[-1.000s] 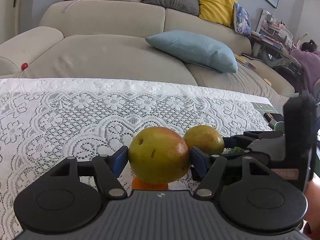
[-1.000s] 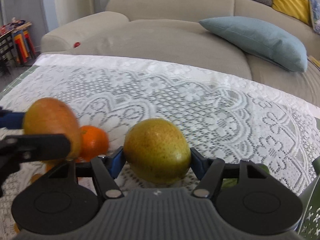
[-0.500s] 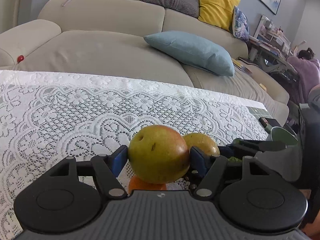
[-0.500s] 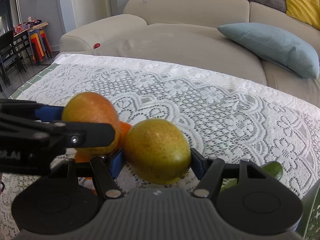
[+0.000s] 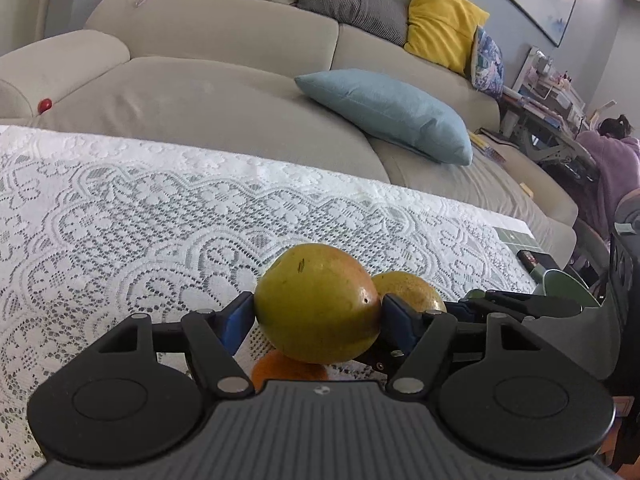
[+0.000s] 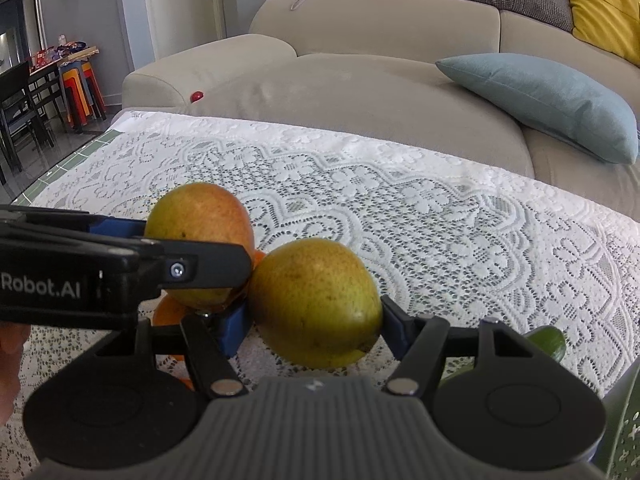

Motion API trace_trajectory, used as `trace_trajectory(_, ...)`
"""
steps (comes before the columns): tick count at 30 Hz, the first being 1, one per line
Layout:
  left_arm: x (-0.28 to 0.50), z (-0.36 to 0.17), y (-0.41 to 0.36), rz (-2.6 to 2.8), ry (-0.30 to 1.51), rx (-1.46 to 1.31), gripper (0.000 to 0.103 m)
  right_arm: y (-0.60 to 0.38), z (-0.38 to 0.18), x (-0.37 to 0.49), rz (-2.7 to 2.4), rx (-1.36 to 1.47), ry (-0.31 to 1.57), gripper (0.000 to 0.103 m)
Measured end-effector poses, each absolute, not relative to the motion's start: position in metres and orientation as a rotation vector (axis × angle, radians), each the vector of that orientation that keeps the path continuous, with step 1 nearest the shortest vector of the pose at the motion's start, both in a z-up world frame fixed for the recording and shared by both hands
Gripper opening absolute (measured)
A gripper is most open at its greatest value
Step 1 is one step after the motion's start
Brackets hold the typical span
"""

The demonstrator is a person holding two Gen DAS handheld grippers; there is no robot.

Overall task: Organize fruits
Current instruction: 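Lift both held pears and carry them over the green colander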

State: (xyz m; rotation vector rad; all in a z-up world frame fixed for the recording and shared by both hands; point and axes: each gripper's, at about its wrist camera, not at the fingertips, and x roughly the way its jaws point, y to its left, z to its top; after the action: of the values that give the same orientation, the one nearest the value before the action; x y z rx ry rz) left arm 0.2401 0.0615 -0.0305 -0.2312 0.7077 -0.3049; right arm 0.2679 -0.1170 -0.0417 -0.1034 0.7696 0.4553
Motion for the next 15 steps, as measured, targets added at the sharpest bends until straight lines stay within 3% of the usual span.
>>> trace_trajectory(15, 0.199, 0.031, 0.038, -0.393, 0.673, -0.208, 0.08, -0.155, 0.022, 0.217, 0.497, -0.102, 0.687, 0.064)
